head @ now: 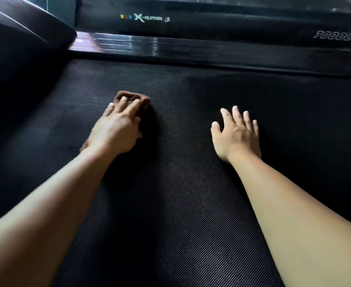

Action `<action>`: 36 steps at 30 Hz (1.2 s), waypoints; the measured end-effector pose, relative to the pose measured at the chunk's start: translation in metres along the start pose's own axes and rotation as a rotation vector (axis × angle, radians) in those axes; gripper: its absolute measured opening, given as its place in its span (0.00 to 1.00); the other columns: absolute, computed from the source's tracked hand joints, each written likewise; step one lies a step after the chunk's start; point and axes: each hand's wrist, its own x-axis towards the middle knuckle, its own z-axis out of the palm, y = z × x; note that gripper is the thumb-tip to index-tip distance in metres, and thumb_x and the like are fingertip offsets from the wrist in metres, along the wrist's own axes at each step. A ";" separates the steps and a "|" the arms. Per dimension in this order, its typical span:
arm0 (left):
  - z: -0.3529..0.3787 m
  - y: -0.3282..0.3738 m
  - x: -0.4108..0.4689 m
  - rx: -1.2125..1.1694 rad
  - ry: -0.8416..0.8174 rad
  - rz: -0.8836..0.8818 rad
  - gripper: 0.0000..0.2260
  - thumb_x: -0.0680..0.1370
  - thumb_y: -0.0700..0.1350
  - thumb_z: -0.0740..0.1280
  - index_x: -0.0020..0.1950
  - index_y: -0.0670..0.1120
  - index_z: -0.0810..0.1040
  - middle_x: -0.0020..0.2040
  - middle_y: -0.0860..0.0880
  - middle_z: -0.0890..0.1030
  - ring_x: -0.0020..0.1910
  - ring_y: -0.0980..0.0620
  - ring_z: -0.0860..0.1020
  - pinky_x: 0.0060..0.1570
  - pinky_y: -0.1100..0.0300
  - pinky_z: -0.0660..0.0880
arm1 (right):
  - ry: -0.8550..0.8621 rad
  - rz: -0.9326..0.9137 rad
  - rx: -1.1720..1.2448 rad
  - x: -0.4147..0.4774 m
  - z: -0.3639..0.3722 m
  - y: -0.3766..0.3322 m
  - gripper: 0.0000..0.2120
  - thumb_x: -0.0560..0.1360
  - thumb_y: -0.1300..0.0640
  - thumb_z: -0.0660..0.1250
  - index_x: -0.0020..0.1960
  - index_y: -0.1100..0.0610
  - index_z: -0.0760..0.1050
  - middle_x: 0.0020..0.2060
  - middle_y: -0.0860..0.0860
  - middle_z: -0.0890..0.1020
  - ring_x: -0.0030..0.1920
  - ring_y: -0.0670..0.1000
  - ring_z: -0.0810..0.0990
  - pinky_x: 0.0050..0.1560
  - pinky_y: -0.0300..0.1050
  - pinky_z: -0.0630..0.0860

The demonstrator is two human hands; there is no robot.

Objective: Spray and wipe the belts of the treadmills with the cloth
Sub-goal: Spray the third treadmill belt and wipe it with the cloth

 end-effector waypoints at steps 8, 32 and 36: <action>0.022 0.047 0.075 -0.075 0.002 -0.116 0.26 0.83 0.51 0.52 0.82 0.58 0.51 0.83 0.49 0.50 0.81 0.42 0.50 0.77 0.47 0.54 | 0.014 0.004 -0.016 0.002 0.002 -0.003 0.28 0.81 0.43 0.48 0.80 0.47 0.53 0.81 0.51 0.49 0.80 0.56 0.45 0.78 0.57 0.41; 0.002 -0.012 0.140 -0.118 0.025 -0.248 0.26 0.82 0.51 0.56 0.79 0.64 0.56 0.82 0.54 0.53 0.80 0.43 0.55 0.77 0.45 0.56 | 0.024 0.007 -0.014 0.003 0.003 -0.005 0.27 0.81 0.43 0.48 0.80 0.47 0.52 0.81 0.51 0.49 0.80 0.56 0.45 0.78 0.58 0.41; 0.008 0.047 0.167 -0.138 -0.027 -0.098 0.27 0.78 0.50 0.61 0.76 0.66 0.61 0.80 0.54 0.60 0.78 0.44 0.60 0.74 0.44 0.63 | 0.016 0.013 -0.010 0.005 0.001 -0.005 0.27 0.81 0.43 0.49 0.79 0.46 0.52 0.81 0.51 0.49 0.80 0.56 0.45 0.78 0.57 0.41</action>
